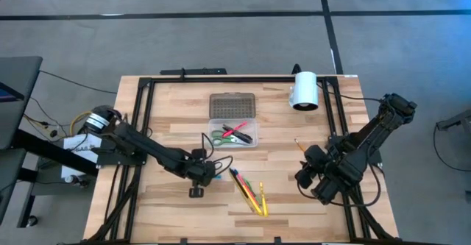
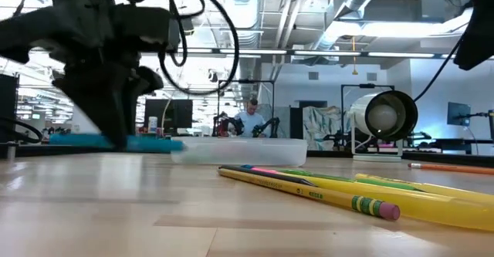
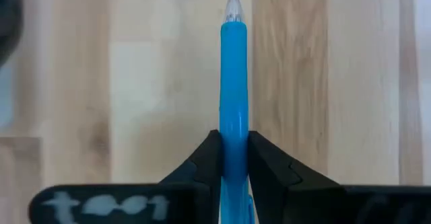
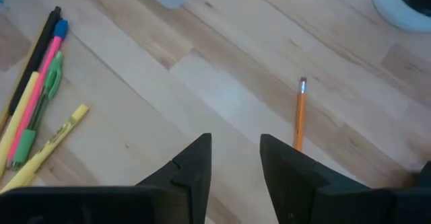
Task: Pick & place school supplies into a supply box
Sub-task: Put the blue pen into the supply box
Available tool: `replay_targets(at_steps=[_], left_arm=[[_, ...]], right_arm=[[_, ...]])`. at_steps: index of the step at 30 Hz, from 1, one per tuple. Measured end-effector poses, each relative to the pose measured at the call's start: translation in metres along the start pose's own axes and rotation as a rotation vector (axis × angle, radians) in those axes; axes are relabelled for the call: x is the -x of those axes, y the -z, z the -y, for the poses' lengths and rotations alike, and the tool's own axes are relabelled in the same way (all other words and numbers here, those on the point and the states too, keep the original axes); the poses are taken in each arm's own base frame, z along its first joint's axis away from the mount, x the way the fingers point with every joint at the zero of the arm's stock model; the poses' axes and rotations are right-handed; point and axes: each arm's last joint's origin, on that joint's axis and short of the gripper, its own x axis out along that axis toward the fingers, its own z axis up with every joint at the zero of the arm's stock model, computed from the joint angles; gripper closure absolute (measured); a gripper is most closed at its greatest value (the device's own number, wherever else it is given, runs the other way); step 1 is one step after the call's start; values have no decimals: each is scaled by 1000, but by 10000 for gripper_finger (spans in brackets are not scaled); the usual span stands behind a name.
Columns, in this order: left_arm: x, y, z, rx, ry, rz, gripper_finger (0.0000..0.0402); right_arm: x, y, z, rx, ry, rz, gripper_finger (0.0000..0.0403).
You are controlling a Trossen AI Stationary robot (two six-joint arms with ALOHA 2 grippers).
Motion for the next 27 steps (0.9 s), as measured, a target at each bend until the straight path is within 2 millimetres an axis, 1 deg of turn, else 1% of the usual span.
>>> replay_targets(at_steps=[6,8,11,16,18,27], left_arm=[[22,-7,-6,22,-60,113,354],[29,-11,-12,46,-83,153,357],[34,-19,-27,102,-130,216,360],[35,-37,-57,183,-155,326,356],[33,-42,-70,192,-171,344,355],[22,-46,-121,192,-235,304,355]], right_arm=[[-3,-4,0,19,11,12,282],[-4,-6,0,18,16,18,282],[-6,-9,0,10,24,23,282],[-8,-13,0,-10,31,40,282],[-9,-14,0,-14,31,40,282],[-9,-14,-2,-31,15,40,282]])
